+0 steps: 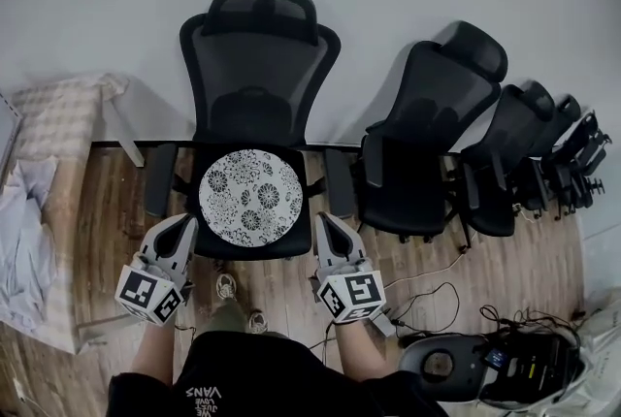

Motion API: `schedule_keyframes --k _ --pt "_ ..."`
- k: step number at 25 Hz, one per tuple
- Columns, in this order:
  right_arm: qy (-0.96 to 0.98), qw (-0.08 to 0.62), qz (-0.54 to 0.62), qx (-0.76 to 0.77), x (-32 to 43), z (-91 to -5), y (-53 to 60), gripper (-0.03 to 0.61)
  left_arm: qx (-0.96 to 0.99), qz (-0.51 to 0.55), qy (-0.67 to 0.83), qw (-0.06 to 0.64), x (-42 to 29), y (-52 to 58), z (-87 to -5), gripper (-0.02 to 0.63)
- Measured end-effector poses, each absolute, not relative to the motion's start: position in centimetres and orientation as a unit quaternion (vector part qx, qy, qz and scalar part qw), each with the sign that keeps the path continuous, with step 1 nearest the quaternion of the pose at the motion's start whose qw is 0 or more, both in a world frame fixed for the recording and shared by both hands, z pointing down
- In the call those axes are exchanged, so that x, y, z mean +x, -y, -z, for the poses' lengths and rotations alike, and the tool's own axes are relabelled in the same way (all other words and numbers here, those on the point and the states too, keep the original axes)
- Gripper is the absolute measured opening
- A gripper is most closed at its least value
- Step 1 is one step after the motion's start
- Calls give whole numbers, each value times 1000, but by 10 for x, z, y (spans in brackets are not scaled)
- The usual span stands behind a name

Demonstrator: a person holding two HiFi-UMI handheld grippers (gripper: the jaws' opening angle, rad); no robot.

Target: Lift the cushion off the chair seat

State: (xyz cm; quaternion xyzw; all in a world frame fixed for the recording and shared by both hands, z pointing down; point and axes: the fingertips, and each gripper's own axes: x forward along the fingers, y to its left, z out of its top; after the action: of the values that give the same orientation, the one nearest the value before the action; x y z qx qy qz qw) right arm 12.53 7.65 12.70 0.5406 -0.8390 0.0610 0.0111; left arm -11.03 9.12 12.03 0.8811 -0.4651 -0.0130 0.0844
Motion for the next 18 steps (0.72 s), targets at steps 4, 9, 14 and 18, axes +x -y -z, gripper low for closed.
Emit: schedule_keyframes --k 4,9,14,18 --pt "833 10 -63 550 118 -125 -50 17 887 14 453 84 -117 -62 -119 11" --pt "828 8 -61 558 106 -121 -19 17 891 13 445 88 -127 -27 -117 11" --pt "823 9 -57 565 94 -120 10 17 895 16 437 87 -140 7 -117 11" --pt "814 9 -58 579 92 -121 28 17 900 16 426 89 -143 29 -118 11"
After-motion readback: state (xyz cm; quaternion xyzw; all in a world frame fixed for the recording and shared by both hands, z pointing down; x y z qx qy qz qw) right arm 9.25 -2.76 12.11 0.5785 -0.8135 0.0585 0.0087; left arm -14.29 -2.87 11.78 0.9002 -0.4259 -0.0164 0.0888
